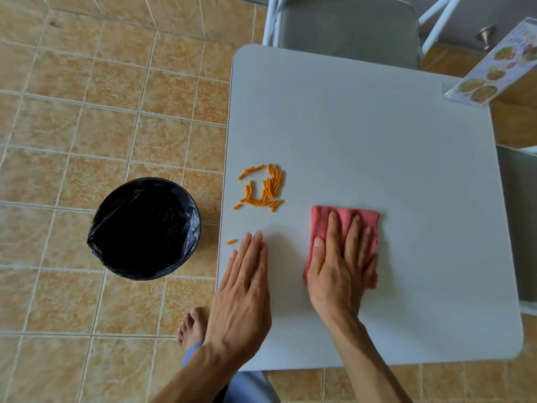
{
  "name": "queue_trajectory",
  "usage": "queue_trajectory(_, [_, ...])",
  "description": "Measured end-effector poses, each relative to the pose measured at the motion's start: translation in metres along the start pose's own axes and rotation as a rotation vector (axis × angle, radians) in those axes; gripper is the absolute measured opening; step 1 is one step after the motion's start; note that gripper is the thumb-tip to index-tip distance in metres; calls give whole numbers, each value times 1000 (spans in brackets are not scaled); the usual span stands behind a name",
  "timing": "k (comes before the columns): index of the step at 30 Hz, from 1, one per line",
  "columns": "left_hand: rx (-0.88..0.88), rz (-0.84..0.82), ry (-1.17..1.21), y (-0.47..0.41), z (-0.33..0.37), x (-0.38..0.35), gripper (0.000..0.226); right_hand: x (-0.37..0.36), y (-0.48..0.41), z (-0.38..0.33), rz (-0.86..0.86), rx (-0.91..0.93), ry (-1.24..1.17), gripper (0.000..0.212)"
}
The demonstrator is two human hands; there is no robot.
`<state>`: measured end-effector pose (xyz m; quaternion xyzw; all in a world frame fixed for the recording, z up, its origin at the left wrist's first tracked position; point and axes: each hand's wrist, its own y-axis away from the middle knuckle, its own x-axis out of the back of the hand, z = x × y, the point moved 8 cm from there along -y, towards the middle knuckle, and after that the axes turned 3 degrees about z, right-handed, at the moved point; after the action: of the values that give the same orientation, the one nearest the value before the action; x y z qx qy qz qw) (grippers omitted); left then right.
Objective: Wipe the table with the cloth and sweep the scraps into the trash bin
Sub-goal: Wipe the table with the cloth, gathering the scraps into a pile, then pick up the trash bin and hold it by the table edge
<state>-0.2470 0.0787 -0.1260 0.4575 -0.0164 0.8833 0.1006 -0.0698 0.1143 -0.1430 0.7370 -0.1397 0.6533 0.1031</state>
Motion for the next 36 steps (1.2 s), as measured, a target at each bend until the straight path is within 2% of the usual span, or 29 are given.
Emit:
queue_trajectory(5, [66, 52, -21, -18, -14, 31, 55, 17, -8, -11, -29, -87, -164, 55])
queue_trajectory(8, [99, 77, -74, -25, -34, 56, 53, 37, -5, -46, 56, 37, -216, 52])
queue_trajectory(10, [141, 89, -110, -28, -53, 72, 52, 45, 3, -79, 55, 142, -303, 50])
queue_trajectory(15, [357, 132, -126, -20, -114, 110, 55, 49, 39, -177, -113, 423, -475, 49])
queue_trajectory(17, [486, 185, -80, -8, -146, 126, 54, 42, 52, -208, -197, 484, -516, 51])
queue_trajectory(19, [583, 223, -42, 6, -177, 137, 53, 29, 64, -237, -351, 514, -554, 56])
queue_trajectory(22, [661, 251, -12, 29, -217, 145, 49, 0, 80, -268, -556, 521, -530, 59])
queue_trajectory(25, [720, 202, 25, 51, -254, 139, 50, -36, 81, -282, -565, 505, -392, 59])
queue_trajectory(30, [840, -14, 101, 74, -326, 106, 55, -114, 79, -272, -667, 328, -232, 59])
queue_trajectory(33, [845, -94, 93, 72, -370, 82, 56, -147, 76, -264, -679, 276, -156, 63])
queue_trajectory(36, [775, -149, 119, 57, -398, 57, 58, -178, 70, -259, -664, 202, -141, 65])
